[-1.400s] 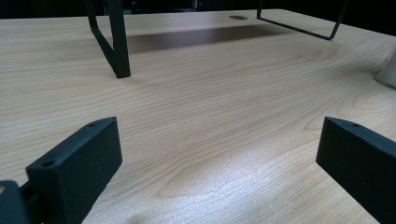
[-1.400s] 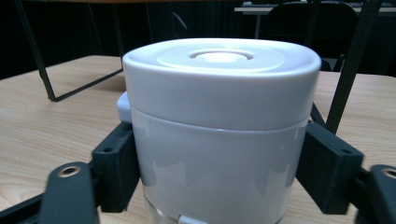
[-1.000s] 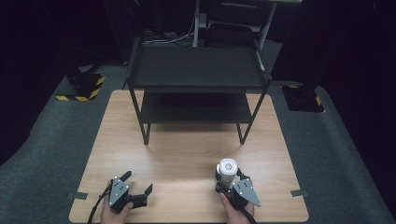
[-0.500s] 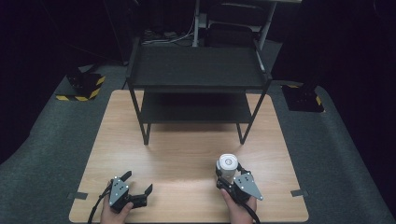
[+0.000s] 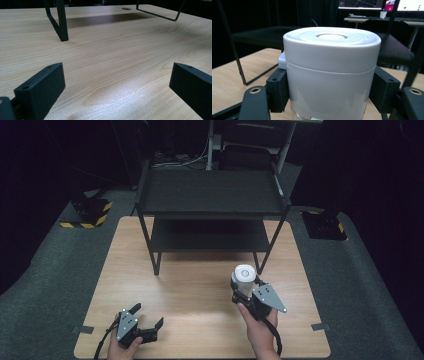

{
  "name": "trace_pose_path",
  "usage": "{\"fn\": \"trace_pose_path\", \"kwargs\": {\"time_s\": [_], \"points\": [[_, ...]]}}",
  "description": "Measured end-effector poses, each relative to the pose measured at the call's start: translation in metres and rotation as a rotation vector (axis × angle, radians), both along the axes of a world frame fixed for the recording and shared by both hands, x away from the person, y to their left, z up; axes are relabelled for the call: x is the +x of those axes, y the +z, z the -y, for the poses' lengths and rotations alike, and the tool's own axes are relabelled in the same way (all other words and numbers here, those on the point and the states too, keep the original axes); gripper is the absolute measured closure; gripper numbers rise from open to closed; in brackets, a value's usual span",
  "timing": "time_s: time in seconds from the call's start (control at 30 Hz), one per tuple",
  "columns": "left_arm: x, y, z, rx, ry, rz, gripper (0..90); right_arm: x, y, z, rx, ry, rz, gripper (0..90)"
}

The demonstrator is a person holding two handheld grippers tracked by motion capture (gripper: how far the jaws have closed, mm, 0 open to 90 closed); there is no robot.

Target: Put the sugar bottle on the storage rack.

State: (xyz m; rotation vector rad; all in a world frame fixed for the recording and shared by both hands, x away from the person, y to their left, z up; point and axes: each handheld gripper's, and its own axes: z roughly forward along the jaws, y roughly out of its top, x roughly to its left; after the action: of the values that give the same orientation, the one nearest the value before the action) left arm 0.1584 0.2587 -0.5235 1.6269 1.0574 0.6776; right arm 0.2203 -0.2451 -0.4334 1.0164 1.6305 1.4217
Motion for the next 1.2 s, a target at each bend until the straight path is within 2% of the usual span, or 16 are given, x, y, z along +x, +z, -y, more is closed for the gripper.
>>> {"fn": "trace_pose_path", "kwargs": {"time_s": [0.33, 0.47, 0.67, 0.8, 0.9, 1.03, 1.2], "points": [[0.0, 0.0, -0.001, -0.001, -0.003, -0.002, 0.5, 0.031, 0.046, -0.009, 0.031, 0.03, 0.013, 29.8], [0.0, 0.0, -0.001, -0.001, -0.005, -0.002, 0.5, 0.042, 0.059, -0.015, 0.021, 0.031, 0.024, 29.8], [0.0, 0.0, -0.001, -0.001, -0.007, -0.002, 0.5, 0.057, 0.068, -0.021, 0.027, 0.024, 0.017, 29.8], [0.001, 0.0, -0.002, -0.003, -0.008, -0.002, 0.5, 0.073, 0.074, -0.026, 0.032, 0.017, 0.013, 29.8], [0.001, 0.0, -0.002, -0.005, -0.009, -0.002, 0.5, 0.082, 0.076, -0.029, 0.026, 0.008, 0.007, 29.8], [0.0, 0.0, -0.003, -0.004, -0.014, 0.0, 0.5, 0.097, 0.075, -0.031, 0.008, 0.001, 0.024, 29.8], [0.001, 0.0, -0.003, -0.006, -0.017, 0.0, 0.5, 0.114, 0.076, -0.033, 0.018, -0.008, 0.019, 29.8]]}}
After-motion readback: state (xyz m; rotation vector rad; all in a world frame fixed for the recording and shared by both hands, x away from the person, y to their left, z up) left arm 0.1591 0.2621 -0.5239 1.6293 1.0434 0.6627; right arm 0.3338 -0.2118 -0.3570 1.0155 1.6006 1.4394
